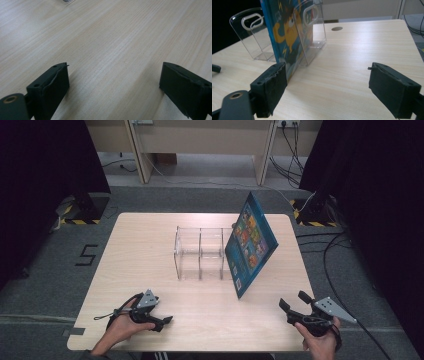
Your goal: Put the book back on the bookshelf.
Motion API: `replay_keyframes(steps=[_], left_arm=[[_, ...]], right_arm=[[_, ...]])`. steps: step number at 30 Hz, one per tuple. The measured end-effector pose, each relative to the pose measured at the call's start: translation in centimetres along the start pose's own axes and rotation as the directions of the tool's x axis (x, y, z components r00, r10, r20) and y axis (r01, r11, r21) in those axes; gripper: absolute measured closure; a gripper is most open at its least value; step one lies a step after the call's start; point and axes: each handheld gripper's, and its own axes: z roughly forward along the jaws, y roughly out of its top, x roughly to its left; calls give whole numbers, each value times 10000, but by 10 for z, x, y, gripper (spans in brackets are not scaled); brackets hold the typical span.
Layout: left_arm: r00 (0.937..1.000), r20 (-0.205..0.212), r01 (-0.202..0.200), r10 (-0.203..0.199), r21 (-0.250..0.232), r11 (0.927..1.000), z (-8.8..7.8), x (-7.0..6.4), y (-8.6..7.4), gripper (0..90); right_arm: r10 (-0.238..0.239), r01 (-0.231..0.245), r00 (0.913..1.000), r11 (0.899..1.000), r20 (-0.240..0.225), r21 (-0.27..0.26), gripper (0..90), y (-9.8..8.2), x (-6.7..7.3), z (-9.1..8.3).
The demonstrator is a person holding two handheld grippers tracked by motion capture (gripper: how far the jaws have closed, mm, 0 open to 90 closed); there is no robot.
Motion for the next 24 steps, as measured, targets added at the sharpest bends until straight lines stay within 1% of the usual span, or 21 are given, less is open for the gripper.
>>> replay_keyframes(steps=[1, 2, 6, 8, 10, 12, 13, 15, 16, 17, 19, 21, 22, 23, 24], left_arm=[[10000, 3, 4, -4, 1, 10000, 0, 0, 0, 78], [10000, 5, 4, -4, 1, 10000, 0, 0, 0, 78], [10000, 7, 10, -10, -10, 10000, 0, 0, 0, 78], [10000, 7, 10, -10, -9, 10000, 0, 0, 0, 78], [10000, 7, 9, -9, -12, 10000, 0, 0, 0, 78], [10000, 8, 11, -11, -14, 10000, 0, 0, 0, 78], [10000, 9, 9, -9, -11, 10000, 0, 0, 0, 78], [10000, 8, 12, -12, -14, 10000, 0, 0, 0, 78], [10000, 6, 13, -13, -14, 10000, 0, 0, 0, 78], [10000, 5, 14, -14, -15, 10000, 0, 0, 0, 78], [10000, 6, 14, -14, -14, 10000, 0, 0, 0, 78], [10000, 6, 11, -11, -15, 10000, 0, 0, 0, 78], [10000, 7, 13, -13, -18, 10000, 0, 0, 0, 78], [10000, 10, 10, -10, -18, 10000, 0, 0, 0, 78], [10000, 11, 6, -6, -21, 10000, 0, 0, 0, 78]], right_arm=[[70, -69, 10000, 9999, -60, 99, 156, -1, 1, 0], [33, -31, 9999, 9998, -102, 178, 155, -1, 0, 1], [-21, 24, 10000, 9986, -49, 523, 156, -4, 0, 3], [106, -102, 9999, 9968, -47, 795, 155, -5, 1, 4], [-112, 122, 9999, 9954, -112, 947, 156, -7, 0, 5], [-147, 159, 9998, 9931, -110, 1164, 156, -9, 1, 5], [-238, 250, 9997, 9923, -113, 1212, 156, -10, 0, 4], [-107, 126, 9998, 9901, -144, 1396, 156, -12, 0, 3], [-189, 201, 9998, 9893, -95, 1443, 156, -13, -1, 2], [-71, 87, 9999, 9882, -107, 1532, 156, -14, 0, 1], [-187, 203, 9998, 9852, -108, 1701, 156, -17, -1, 1], [-139, 174, 9997, 9792, -188, 2022, 156, -19, 1, 2], [-302, 338, 9993, 9760, -200, 2150, 156, -20, 1, 2], [-280, 324, 9993, 9731, -228, 2279, 156, -21, 2, 3], [-386, 430, 9990, 9708, -232, 2360, 156, -22, 2, 4]])
